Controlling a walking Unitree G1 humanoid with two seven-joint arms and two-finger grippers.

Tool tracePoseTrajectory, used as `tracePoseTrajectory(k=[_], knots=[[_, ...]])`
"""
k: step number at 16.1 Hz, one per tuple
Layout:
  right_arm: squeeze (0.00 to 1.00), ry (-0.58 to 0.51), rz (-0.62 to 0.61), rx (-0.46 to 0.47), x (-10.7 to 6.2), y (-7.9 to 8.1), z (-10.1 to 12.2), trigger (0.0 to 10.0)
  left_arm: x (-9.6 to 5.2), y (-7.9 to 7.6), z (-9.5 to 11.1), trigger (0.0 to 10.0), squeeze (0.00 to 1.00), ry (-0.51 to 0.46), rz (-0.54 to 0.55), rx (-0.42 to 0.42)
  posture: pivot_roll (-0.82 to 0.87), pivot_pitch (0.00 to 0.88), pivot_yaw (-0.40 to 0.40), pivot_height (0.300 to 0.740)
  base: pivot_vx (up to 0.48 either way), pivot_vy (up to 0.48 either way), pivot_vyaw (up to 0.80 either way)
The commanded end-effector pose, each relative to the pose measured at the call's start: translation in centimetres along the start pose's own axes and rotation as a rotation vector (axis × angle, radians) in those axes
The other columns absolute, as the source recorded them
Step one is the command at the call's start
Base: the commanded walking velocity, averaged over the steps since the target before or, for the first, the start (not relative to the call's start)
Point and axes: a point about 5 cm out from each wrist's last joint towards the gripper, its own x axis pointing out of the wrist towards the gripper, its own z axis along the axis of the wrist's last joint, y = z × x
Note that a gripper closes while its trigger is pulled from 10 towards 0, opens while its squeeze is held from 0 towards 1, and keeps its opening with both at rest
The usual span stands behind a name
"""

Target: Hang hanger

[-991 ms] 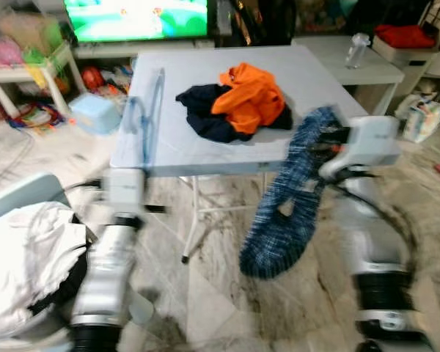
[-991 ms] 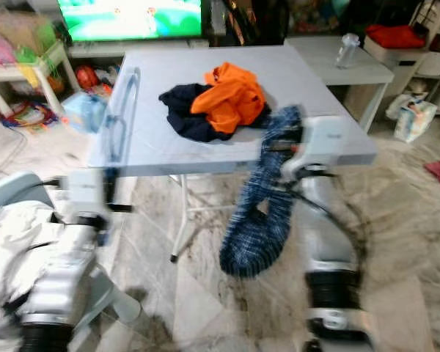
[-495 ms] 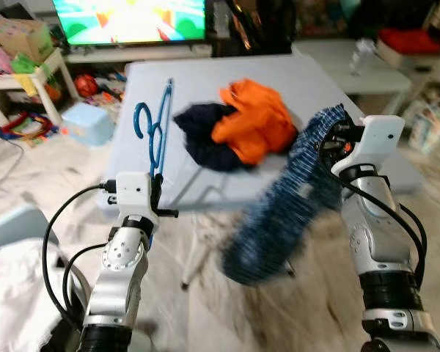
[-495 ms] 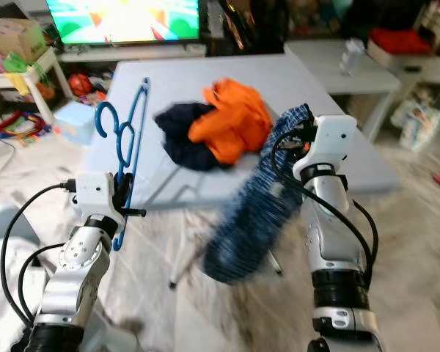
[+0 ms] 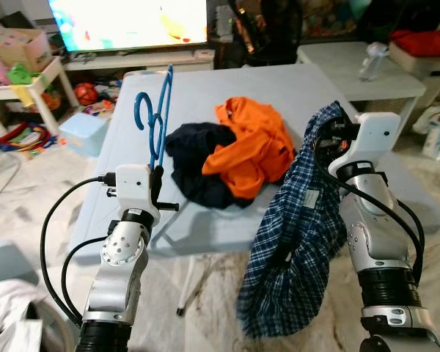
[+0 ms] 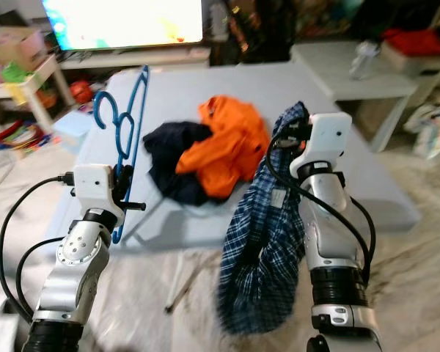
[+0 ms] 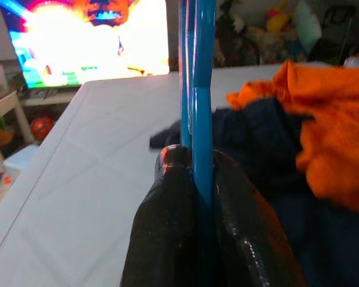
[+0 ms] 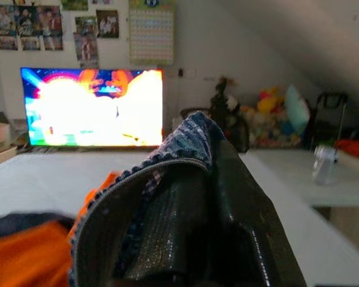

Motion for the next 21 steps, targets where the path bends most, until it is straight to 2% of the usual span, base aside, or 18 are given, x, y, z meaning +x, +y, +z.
tracePoseTrajectory(k=[1,5,10,12,13,15,16,17,19,21], knots=[[0.00,-0.032,0.022,0.013,0.6,0.9,0.7,10.0,0.0,1.1,0.1,10.0,0.00,0.007,0.044,0.018,0.06,0.048,-0.011,0.740,0.375,0.000,0.00],[0.00,-0.022,0.022,-0.006,0.7,0.8,0.5,10.0,-0.2,1.1,-0.1,10.0,0.00,0.017,0.043,0.012,0.06,0.048,-0.015,0.740,0.357,0.000,0.00],[0.00,0.062,0.011,-0.039,1.1,0.9,-0.5,10.0,-0.3,1.0,-0.5,10.0,0.00,0.027,0.071,0.016,0.07,0.030,-0.017,0.740,0.332,0.000,0.00],[0.00,0.051,-0.002,-0.020,2.4,1.3,-0.2,10.0,-0.5,1.0,-0.2,10.0,0.00,0.018,0.063,0.019,0.12,0.004,-0.018,0.740,0.000,0.000,0.00],[0.00,0.029,0.003,-0.004,4.0,2.1,0.7,10.0,-0.6,1.2,-0.1,10.0,0.00,0.018,0.063,0.029,0.13,0.000,-0.020,0.740,0.000,0.000,0.00],[0.00,-0.015,0.036,0.012,6.1,3.1,2.4,10.0,-0.5,1.3,-0.2,10.0,0.00,0.021,0.069,0.030,0.13,0.000,-0.031,0.740,0.000,0.000,0.00],[0.00,-0.058,0.095,0.047,8.5,4.3,5.0,10.0,-0.5,1.3,-0.3,10.0,0.00,0.023,0.084,0.030,0.14,0.000,-0.048,0.740,0.000,0.000,0.00],[0.00,-0.070,0.130,0.119,10.0,5.0,6.9,10.0,-0.6,1.2,-0.4,10.0,0.00,0.021,0.092,0.023,0.14,0.000,-0.063,0.740,0.000,0.000,0.00],[0.00,-0.053,0.157,0.175,11.7,5.8,9.5,10.0,-0.8,0.8,-0.5,10.0,0.00,0.022,0.102,0.014,0.15,0.000,-0.093,0.740,0.000,0.000,0.00],[0.00,-0.119,0.192,0.210,12.9,7.0,13.4,10.0,-1.2,0.7,-0.6,10.0,0.00,0.020,0.113,0.009,0.16,0.000,-0.109,0.740,0.000,0.000,0.00]])
